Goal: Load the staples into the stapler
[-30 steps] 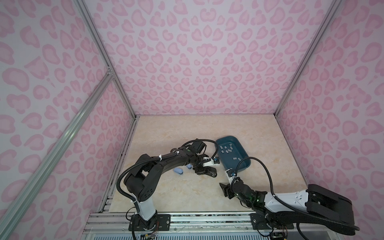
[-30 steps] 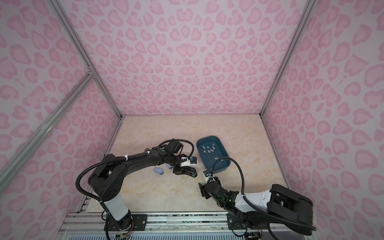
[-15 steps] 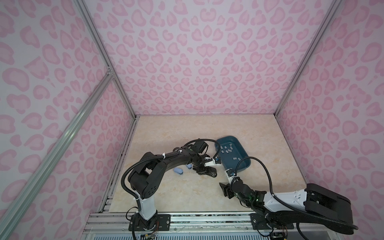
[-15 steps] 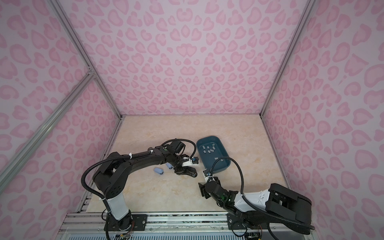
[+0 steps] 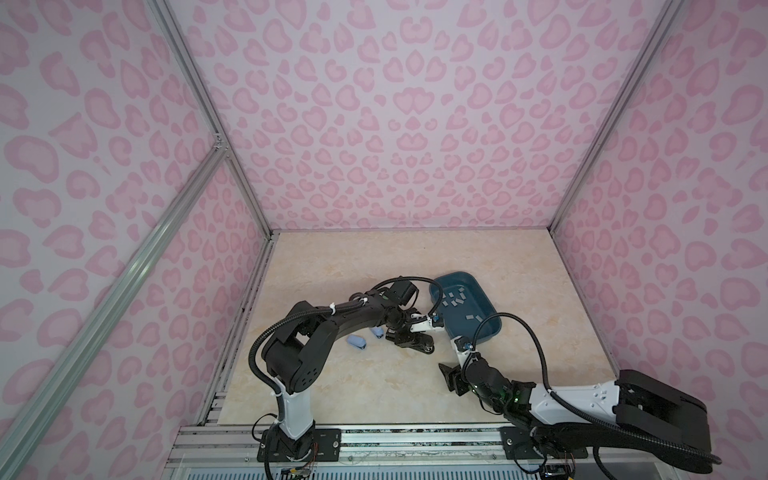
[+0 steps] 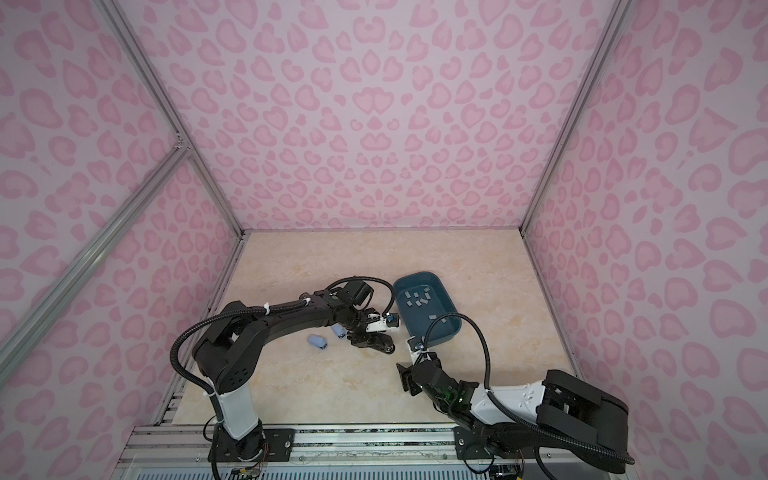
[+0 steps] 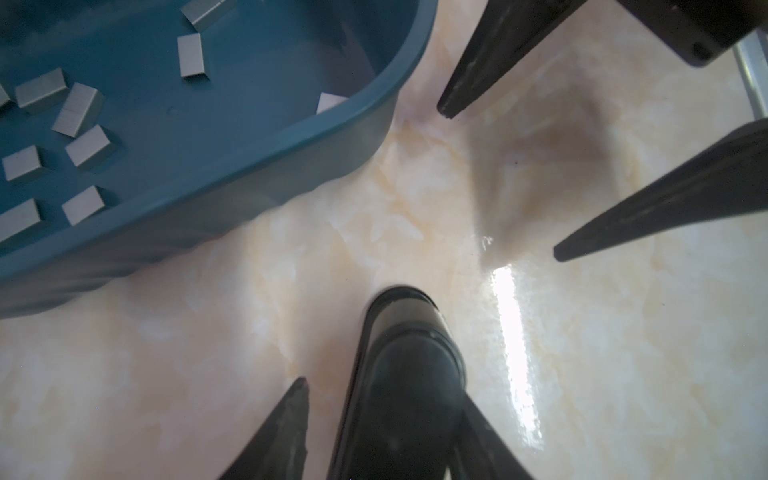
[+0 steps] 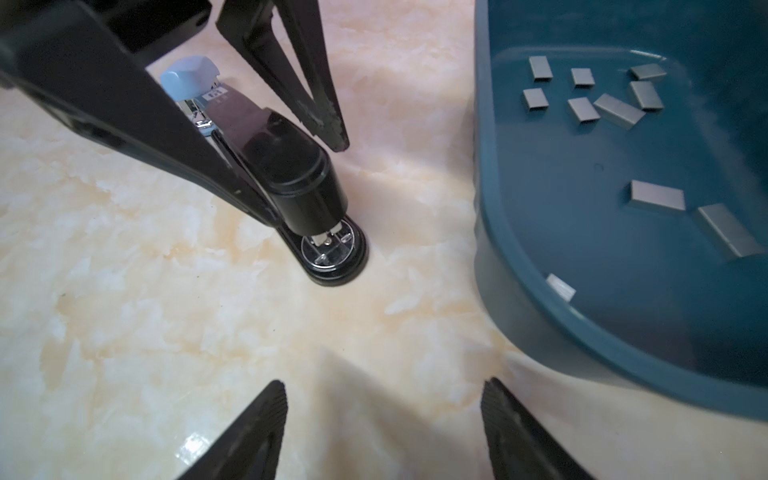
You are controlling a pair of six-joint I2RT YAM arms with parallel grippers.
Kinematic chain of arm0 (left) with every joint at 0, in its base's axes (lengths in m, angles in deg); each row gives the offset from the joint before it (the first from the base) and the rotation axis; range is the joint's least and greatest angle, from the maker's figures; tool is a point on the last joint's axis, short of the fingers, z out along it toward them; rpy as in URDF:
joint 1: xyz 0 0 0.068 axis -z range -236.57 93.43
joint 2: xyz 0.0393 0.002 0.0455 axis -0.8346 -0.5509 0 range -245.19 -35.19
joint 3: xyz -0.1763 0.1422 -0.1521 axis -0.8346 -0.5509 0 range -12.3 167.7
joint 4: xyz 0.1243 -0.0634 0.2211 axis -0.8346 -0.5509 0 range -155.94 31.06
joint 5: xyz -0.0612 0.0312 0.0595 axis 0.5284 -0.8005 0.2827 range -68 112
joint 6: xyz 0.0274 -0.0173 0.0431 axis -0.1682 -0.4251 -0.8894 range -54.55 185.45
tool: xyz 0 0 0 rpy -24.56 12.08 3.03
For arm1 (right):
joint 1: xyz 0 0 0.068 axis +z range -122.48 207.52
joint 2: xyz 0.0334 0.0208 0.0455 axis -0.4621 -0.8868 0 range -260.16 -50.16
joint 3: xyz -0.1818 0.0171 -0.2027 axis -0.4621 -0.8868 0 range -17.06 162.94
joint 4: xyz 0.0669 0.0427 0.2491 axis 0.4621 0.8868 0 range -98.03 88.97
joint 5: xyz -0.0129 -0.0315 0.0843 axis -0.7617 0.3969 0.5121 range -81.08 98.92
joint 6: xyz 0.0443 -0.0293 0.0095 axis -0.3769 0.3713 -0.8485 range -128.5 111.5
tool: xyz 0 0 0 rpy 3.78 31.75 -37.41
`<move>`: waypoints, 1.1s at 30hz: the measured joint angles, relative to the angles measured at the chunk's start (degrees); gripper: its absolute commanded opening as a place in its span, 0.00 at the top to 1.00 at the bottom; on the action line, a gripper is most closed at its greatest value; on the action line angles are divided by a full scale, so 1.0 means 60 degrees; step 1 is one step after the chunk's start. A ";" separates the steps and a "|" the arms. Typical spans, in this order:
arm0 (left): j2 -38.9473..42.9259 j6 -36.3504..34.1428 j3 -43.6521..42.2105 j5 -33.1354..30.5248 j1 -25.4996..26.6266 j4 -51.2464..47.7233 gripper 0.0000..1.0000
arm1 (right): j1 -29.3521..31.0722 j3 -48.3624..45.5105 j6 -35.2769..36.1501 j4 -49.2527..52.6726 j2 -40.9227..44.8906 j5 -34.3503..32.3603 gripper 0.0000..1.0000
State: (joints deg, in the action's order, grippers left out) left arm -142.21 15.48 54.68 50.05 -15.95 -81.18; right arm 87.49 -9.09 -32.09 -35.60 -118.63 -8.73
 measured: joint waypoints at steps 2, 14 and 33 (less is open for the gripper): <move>-0.0004 -0.0018 0.0004 0.0000 0.0000 -0.0040 0.46 | -0.0018 -0.0015 -0.0033 0.0004 0.0095 0.0033 0.25; 0.0178 -0.0219 0.0164 0.0211 0.0011 -0.0404 0.96 | -0.0583 -0.0055 -0.0433 0.0066 0.0346 0.0379 0.35; 0.3781 0.0663 -0.0732 0.0244 0.0055 0.0007 0.96 | -0.1632 0.0437 -0.2120 0.2838 0.6929 0.1195 0.43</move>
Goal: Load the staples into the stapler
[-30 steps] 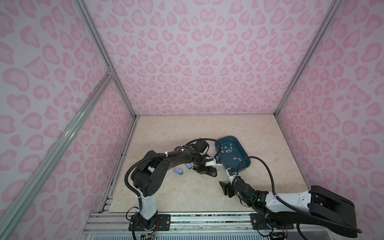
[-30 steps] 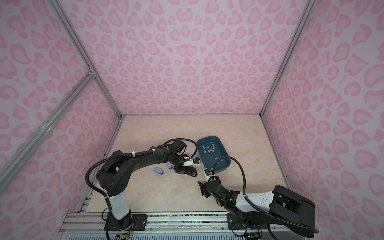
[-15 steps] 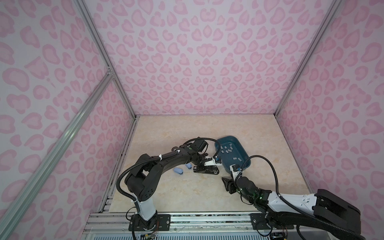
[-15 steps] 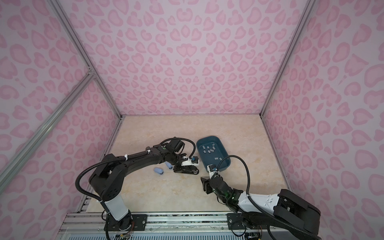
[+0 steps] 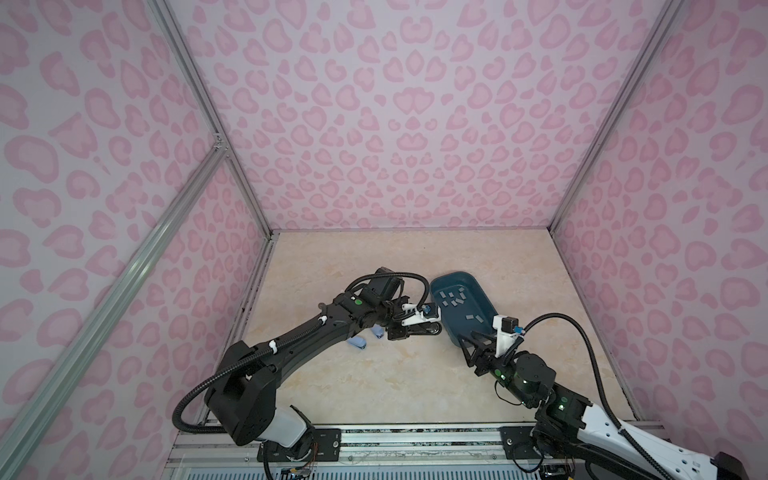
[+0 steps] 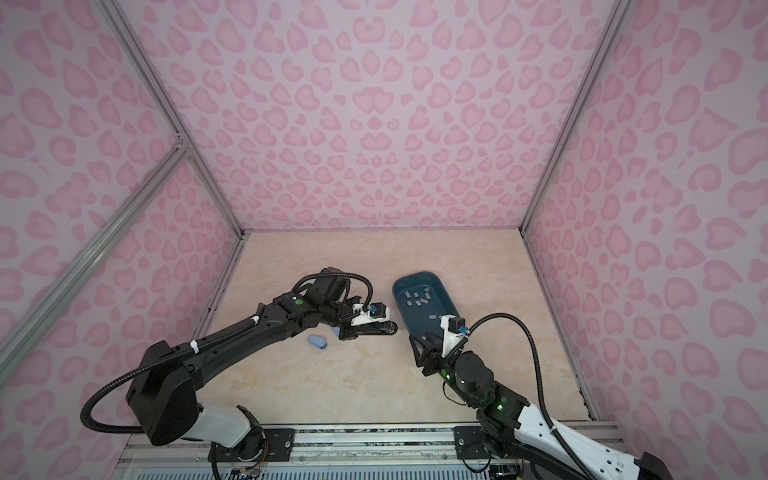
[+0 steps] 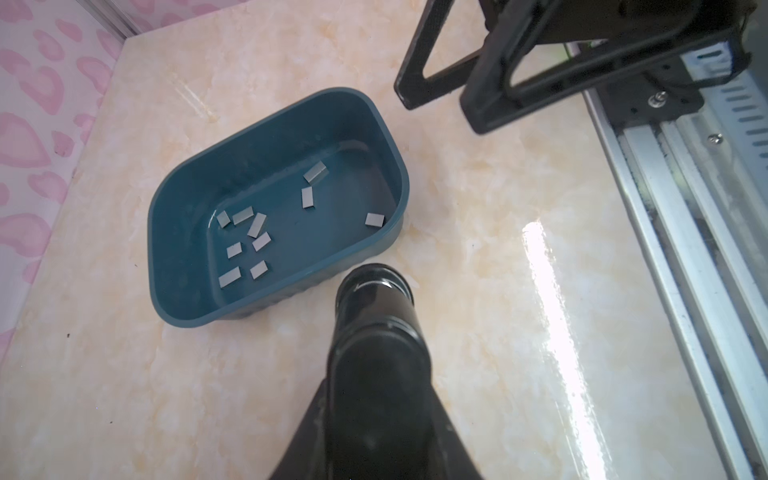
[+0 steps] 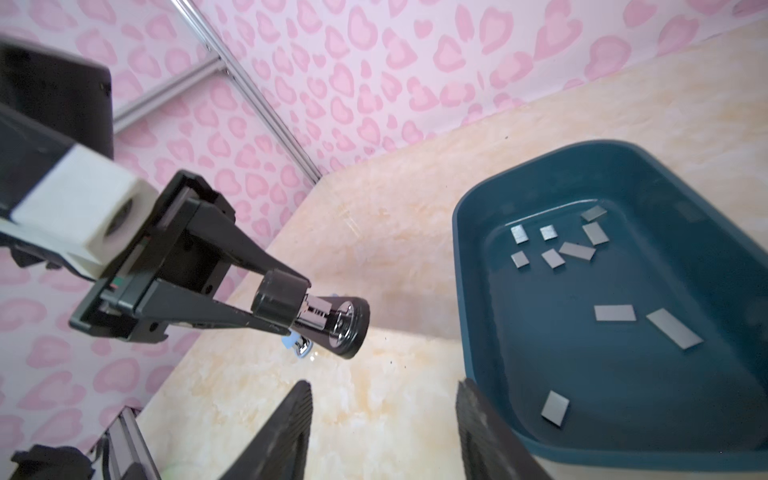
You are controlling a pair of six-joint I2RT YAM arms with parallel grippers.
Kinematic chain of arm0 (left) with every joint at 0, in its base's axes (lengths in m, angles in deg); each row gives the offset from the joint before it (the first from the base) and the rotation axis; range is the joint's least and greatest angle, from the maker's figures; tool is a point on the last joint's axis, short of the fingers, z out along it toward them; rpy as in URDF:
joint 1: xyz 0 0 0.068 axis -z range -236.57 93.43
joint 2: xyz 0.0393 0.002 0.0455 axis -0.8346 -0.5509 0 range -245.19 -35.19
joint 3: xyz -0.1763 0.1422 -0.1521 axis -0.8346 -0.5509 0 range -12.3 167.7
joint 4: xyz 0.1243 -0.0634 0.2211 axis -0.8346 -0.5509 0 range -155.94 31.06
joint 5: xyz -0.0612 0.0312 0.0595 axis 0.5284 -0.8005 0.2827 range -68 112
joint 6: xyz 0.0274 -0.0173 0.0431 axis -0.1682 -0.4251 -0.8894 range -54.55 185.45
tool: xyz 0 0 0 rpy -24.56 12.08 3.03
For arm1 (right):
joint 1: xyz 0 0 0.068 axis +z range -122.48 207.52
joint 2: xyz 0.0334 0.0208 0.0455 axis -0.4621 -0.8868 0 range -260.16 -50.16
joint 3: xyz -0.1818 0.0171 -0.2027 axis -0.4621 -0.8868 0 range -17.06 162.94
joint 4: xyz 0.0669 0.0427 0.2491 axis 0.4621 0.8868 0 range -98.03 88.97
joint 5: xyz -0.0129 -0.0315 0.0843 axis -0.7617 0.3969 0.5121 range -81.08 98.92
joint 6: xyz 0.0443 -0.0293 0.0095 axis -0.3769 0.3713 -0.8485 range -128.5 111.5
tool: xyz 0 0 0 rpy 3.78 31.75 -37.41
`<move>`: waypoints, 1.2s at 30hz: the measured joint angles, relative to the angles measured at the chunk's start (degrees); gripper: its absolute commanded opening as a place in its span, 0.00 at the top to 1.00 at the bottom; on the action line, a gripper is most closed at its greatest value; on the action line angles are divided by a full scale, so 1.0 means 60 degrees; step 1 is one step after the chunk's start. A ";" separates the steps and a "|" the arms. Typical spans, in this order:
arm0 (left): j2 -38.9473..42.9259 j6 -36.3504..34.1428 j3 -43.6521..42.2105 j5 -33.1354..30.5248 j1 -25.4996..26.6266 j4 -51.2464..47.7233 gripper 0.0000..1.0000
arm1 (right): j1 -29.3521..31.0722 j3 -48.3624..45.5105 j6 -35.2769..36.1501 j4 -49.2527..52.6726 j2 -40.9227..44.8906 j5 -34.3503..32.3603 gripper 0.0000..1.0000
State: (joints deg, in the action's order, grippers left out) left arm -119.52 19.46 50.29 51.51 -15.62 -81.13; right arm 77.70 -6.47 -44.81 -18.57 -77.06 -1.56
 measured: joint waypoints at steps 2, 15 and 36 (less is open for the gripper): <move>0.0240 0.0277 0.0000 0.0160 0.0000 0.0007 0.96 | -0.0361 0.0062 -0.0029 0.0291 0.0484 0.0331 0.44; 0.0860 0.1264 -0.0120 0.0798 0.0033 0.0200 0.96 | -0.1177 0.0907 -0.0448 -0.0678 -0.1927 0.2827 0.49; 0.0820 0.1319 -0.0233 0.1009 0.0004 0.0291 0.96 | -0.1180 0.1268 -0.0776 -0.3257 -0.5060 0.3836 0.83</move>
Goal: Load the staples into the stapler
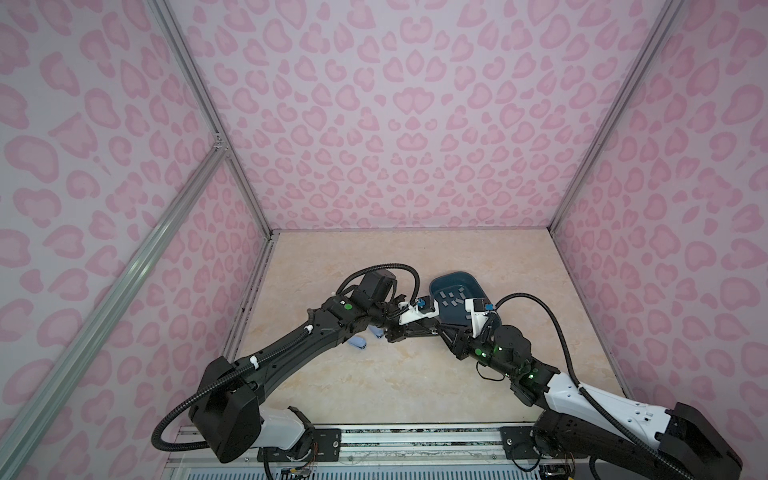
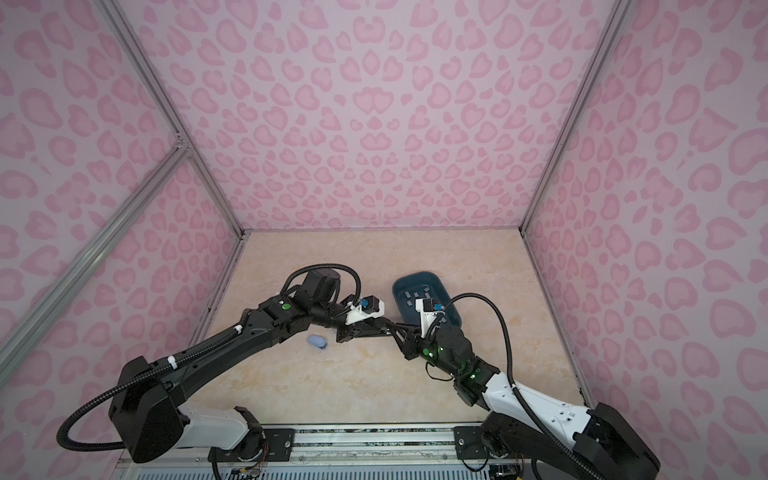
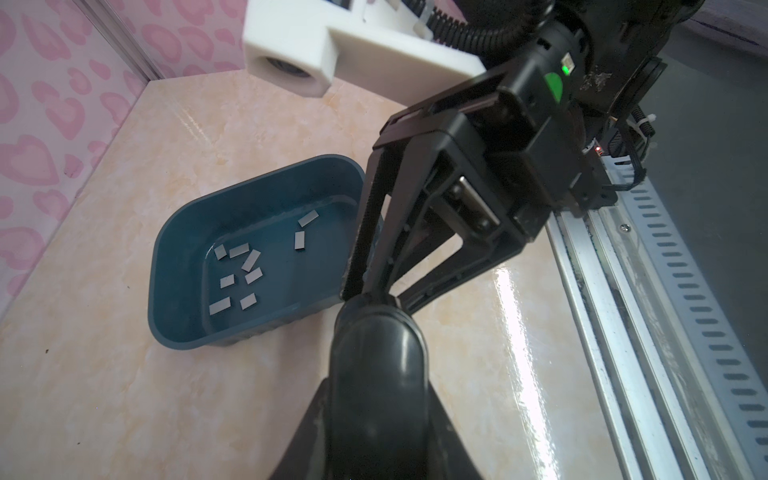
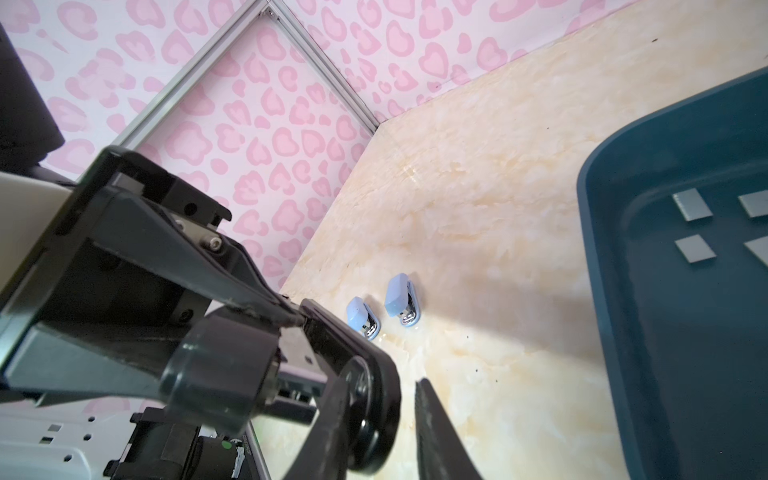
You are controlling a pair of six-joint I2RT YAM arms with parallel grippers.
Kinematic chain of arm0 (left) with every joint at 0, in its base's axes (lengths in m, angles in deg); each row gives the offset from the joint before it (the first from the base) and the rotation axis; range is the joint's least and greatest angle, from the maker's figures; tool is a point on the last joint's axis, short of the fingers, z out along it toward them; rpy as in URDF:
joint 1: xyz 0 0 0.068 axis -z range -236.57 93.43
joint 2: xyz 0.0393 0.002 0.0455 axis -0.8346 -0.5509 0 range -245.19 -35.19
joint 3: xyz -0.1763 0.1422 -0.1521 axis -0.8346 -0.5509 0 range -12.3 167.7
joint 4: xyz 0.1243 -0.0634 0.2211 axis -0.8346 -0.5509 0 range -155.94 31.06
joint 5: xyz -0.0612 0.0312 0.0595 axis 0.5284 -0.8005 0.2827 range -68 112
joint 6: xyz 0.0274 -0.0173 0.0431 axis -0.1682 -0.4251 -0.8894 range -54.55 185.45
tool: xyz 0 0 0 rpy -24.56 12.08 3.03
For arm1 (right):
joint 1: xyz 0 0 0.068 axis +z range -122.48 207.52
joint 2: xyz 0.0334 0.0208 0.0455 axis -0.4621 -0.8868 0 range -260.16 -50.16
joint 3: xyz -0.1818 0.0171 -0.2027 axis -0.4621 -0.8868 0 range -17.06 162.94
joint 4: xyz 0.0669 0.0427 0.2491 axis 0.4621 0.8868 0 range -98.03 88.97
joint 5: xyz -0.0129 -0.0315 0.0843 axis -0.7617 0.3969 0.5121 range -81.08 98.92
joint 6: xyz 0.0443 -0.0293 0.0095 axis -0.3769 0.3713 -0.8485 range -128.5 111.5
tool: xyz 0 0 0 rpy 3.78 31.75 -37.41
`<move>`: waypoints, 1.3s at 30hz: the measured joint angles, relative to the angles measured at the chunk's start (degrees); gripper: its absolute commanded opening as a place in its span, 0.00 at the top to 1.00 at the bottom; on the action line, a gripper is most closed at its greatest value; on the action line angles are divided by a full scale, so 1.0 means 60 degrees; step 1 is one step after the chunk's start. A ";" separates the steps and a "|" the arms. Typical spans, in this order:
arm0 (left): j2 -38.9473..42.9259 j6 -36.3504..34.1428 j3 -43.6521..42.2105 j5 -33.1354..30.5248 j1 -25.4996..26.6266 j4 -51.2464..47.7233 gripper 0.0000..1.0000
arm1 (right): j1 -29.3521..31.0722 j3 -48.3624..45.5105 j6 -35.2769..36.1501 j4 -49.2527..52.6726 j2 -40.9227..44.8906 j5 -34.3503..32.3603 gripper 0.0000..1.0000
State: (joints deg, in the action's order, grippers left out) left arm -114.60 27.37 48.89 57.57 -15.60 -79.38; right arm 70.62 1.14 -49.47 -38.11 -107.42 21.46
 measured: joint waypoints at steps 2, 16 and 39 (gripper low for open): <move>0.0029 -0.0149 -0.0025 0.0004 -0.0007 0.0007 0.96 | -0.0007 -0.0007 -0.0153 -0.0255 -0.0142 0.0011 0.90; 0.1140 -0.0168 -0.0896 0.1147 -0.0776 0.0583 0.96 | -0.0517 -0.0492 -0.1002 -0.0769 -0.0109 0.0076 1.00; 0.0933 0.0590 -0.1016 0.1840 -0.1526 0.1111 0.96 | -0.0627 -0.0692 0.3089 0.1191 0.2845 -0.2146 0.27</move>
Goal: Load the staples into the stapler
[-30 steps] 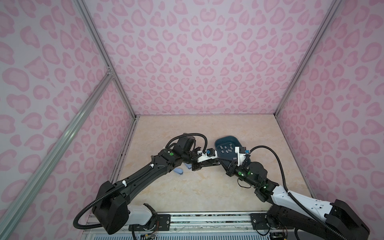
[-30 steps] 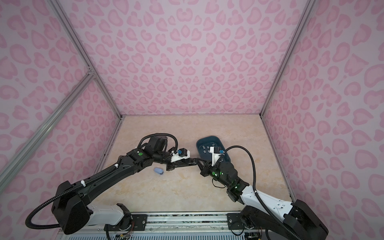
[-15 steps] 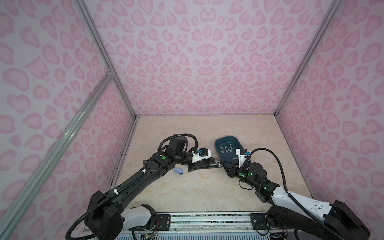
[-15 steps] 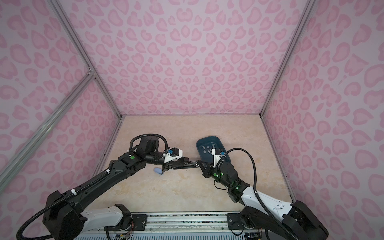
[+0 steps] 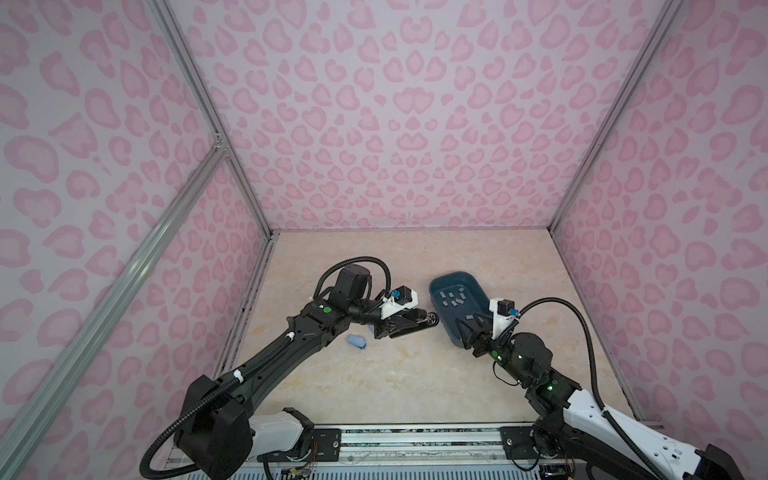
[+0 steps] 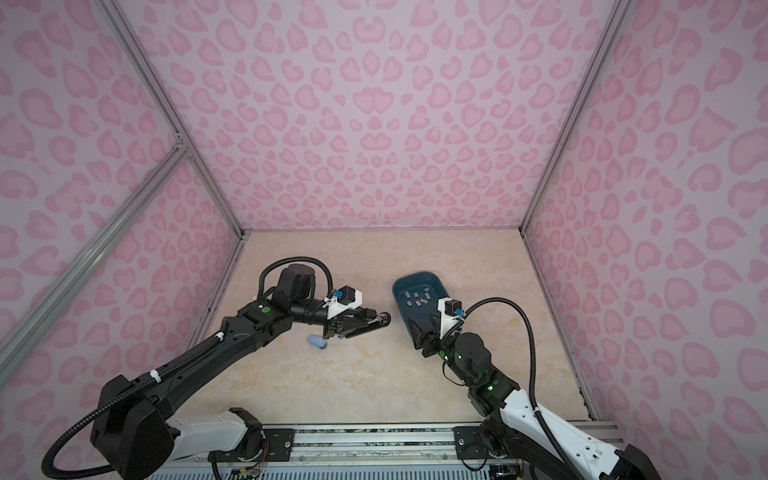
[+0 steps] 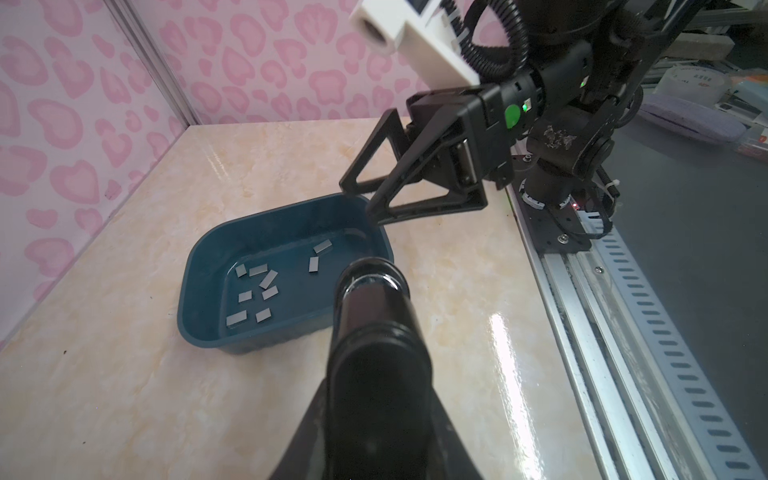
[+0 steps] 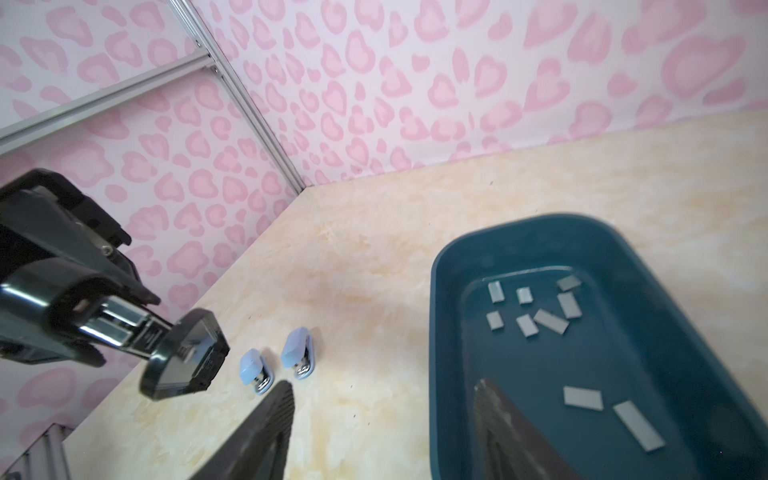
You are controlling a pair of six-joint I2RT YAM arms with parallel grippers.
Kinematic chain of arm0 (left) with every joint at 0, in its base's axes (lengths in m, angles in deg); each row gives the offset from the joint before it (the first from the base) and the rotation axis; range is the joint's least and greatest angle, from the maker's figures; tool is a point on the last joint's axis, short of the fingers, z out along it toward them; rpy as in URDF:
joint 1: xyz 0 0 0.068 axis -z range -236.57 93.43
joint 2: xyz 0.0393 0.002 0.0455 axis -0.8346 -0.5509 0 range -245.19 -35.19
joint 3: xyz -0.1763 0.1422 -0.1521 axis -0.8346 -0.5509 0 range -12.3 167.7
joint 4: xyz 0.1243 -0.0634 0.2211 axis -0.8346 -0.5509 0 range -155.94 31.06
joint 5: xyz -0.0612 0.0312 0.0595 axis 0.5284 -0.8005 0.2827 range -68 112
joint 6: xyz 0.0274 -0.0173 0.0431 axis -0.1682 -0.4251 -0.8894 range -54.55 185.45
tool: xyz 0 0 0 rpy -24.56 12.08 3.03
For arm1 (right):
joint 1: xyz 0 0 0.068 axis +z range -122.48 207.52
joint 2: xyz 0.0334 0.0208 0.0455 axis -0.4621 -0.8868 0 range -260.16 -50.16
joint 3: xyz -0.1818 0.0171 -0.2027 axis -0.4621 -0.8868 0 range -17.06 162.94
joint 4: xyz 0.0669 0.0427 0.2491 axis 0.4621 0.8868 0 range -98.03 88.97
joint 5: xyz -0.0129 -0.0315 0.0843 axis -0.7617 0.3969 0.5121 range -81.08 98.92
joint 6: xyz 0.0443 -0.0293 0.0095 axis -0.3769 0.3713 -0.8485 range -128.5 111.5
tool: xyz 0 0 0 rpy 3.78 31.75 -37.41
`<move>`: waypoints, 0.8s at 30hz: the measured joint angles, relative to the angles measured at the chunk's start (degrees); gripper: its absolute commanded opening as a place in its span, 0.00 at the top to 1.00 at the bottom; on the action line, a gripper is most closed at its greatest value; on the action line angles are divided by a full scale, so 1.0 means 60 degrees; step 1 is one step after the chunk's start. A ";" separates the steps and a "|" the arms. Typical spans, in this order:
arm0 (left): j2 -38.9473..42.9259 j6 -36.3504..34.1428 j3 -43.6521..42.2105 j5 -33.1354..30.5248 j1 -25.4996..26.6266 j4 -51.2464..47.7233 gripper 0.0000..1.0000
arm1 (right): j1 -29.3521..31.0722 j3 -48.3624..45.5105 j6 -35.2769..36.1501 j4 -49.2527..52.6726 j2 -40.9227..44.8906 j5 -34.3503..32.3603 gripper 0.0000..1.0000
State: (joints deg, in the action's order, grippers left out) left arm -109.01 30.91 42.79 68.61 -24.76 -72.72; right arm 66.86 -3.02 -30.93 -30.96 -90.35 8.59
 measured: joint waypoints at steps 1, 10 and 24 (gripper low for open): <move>-0.0018 0.0007 0.0022 0.0004 -0.0018 -0.0011 0.96 | 0.0000 -0.0069 0.0441 -0.0084 0.0273 0.0033 0.29; -0.0335 -0.0113 0.0444 0.0095 -0.0051 -0.0404 0.96 | -0.0062 0.1384 0.3967 0.0499 0.1031 0.2648 0.44; -0.0390 -0.0729 0.0550 0.0696 -0.0051 -0.1286 0.96 | -0.0073 0.3639 0.5927 0.2047 -0.2830 0.5661 0.50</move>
State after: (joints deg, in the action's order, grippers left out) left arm -111.35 26.54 46.09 72.78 -25.07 -80.43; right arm 66.42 18.82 4.63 -18.68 -107.33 42.55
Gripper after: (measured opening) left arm 0.288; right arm 0.504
